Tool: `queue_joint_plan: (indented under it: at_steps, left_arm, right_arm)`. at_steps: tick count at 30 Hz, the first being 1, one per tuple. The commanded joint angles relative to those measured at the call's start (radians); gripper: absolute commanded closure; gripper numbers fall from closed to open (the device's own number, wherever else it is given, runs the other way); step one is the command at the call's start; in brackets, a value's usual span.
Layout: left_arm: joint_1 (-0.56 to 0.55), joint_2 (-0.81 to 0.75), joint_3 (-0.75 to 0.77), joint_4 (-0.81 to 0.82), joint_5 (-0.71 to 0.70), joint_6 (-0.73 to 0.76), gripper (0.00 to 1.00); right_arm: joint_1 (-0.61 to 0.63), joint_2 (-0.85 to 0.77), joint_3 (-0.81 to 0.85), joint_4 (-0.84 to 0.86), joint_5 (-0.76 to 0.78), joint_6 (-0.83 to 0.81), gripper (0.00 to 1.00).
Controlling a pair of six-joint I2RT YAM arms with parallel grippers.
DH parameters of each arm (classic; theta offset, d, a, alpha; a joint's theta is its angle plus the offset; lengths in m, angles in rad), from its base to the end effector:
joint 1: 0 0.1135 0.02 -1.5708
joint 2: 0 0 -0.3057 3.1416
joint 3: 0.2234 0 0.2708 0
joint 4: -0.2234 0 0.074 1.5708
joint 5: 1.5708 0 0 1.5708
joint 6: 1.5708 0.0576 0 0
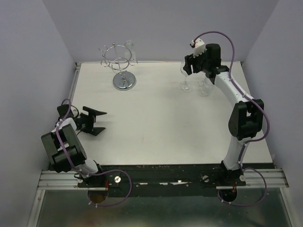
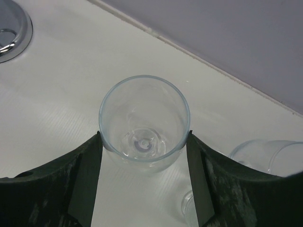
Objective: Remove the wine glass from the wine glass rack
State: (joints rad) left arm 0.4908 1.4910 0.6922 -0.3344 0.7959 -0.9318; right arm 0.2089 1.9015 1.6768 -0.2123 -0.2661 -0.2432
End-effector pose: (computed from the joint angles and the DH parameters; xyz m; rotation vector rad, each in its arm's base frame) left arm 0.2586 0.0916 0.1673 -1.5370 2.1617 -1.2117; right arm 0.4933 0.1201 0.3474 -0.6120 1.9038 0.2449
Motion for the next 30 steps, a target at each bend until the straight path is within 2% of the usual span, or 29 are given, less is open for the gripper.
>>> queue_joint_plan:
  at_steps: [1, 7, 30]
  left_arm:
    - [0.014, -0.003, 0.017, -0.035, -0.052, 0.050, 0.01]
    - [0.017, -0.021, 0.009, -0.054, -0.072, 0.071, 0.01]
    - [0.020, -0.060, -0.017, -0.063, -0.093, 0.088, 0.01]
  right_arm:
    - [-0.025, 0.071, 0.110, 0.036, -0.033, 0.024, 0.61]
    - [-0.049, 0.133, 0.162, 0.036, -0.016, 0.041, 0.61]
    - [-0.086, 0.189, 0.164, 0.039, 0.016, 0.032, 0.57]
